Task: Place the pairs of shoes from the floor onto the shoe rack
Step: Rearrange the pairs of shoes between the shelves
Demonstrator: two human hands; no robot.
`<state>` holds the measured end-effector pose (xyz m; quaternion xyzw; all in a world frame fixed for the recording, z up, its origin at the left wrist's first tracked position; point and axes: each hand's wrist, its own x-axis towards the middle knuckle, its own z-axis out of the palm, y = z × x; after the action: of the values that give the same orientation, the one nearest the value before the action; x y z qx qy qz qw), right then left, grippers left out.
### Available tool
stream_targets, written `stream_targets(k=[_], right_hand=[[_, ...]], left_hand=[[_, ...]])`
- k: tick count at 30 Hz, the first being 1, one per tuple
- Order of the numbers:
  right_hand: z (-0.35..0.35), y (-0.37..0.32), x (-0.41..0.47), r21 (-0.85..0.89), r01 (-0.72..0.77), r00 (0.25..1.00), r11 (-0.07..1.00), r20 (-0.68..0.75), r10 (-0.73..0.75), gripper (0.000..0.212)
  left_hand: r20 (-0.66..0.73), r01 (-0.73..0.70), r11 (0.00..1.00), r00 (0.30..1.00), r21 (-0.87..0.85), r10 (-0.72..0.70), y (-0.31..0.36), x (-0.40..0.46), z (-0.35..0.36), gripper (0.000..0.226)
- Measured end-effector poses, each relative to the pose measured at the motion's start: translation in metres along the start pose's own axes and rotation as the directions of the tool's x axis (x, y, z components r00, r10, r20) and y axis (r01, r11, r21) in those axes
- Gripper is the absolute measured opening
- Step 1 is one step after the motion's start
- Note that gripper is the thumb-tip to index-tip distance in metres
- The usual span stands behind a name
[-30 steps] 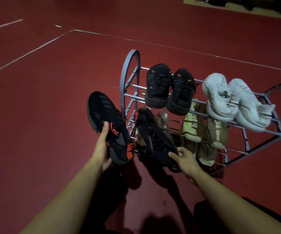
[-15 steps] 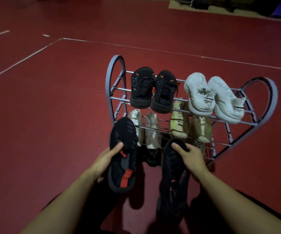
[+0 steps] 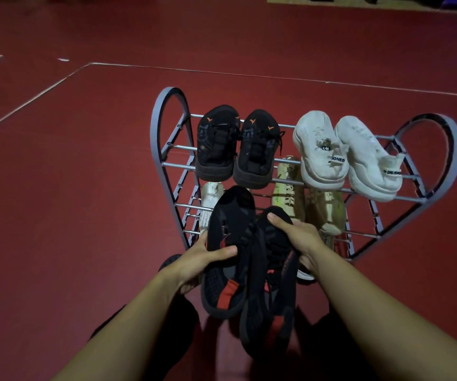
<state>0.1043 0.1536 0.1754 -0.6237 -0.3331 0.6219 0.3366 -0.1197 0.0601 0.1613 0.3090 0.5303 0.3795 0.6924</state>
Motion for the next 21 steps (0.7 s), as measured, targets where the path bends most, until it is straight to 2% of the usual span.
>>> stream_targets(k=[3, 5, 9, 11, 13, 16, 17, 19, 21], right_hand=[[0.000, -0.001, 0.011, 0.040, -0.050, 0.999, 0.998, -0.005, 0.050, 0.061], [0.001, -0.008, 0.014, 0.036, -0.054, 0.999, 0.998, -0.003, 0.054, 0.068], [0.009, -0.022, 0.025, 0.032, 0.017, 0.998, 0.999, -0.068, -0.015, 0.041], [0.015, -0.025, 0.036, 0.013, 0.053, 0.994, 0.998, -0.100, -0.052, 0.039], [0.022, -0.026, 0.049, -0.017, 0.069, 0.991, 0.997, -0.113, -0.071, 0.038], [0.035, -0.028, 0.072, -0.130, 0.103, 0.987, 0.986, -0.109, -0.118, 0.049], [0.041, -0.033, 0.074, -0.149, 0.140, 0.982, 0.979, -0.109, -0.157, 0.042], [0.049, -0.040, 0.086, -0.192, 0.164, 0.980, 0.967, -0.081, -0.183, 0.013], [0.056, -0.042, 0.101, -0.287, 0.107, 0.987, 0.952, -0.081, -0.136, 0.027]], left_hand=[[-0.027, -0.002, 0.994, 1.000, 0.110, 0.005, 0.004, 0.014, 0.000, 0.096], [-0.065, -0.029, 0.992, 0.997, 0.119, 0.037, 0.007, 0.019, 0.005, 0.090], [-0.188, -0.114, 0.985, 0.973, 0.127, 0.137, 0.015, 0.030, 0.012, 0.063], [-0.252, -0.141, 0.980, 0.952, 0.144, 0.174, 0.020, 0.039, 0.011, 0.055], [-0.321, -0.148, 0.979, 0.928, 0.140, 0.187, 0.023, 0.048, 0.009, 0.057], [-0.439, -0.152, 0.984, 0.880, 0.097, 0.179, 0.027, 0.061, 0.003, 0.057], [-0.472, -0.145, 0.986, 0.866, 0.081, 0.166, 0.029, 0.066, 0.000, 0.058], [-0.519, -0.134, 0.987, 0.839, 0.089, 0.161, 0.034, 0.077, -0.010, 0.065], [-0.537, -0.122, 0.986, 0.827, 0.118, 0.166, 0.039, 0.088, -0.021, 0.070]])
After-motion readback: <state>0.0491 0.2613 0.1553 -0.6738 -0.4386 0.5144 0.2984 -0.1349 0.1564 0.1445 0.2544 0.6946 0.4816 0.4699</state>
